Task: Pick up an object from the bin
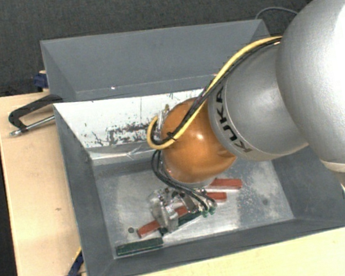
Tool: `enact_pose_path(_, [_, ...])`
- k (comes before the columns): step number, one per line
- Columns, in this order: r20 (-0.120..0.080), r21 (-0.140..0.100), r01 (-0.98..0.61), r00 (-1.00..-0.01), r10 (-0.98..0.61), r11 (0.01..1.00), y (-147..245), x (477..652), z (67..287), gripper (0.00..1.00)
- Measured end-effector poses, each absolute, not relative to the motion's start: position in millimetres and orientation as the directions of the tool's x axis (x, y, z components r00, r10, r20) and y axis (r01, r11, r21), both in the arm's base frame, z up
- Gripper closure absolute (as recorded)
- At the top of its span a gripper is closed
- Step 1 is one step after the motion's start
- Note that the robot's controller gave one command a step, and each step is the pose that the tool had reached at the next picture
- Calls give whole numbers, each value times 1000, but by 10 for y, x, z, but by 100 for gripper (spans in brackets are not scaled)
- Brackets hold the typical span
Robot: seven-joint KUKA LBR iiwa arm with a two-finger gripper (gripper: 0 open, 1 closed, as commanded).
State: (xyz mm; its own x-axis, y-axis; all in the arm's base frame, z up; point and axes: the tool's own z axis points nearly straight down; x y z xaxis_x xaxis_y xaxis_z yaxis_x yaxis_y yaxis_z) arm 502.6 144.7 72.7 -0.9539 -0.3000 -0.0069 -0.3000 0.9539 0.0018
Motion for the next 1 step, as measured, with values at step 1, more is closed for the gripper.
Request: enact_pose_path(1, [-14, 1, -295, -955, -295, 956, 1563, 4985, 2574, 100])
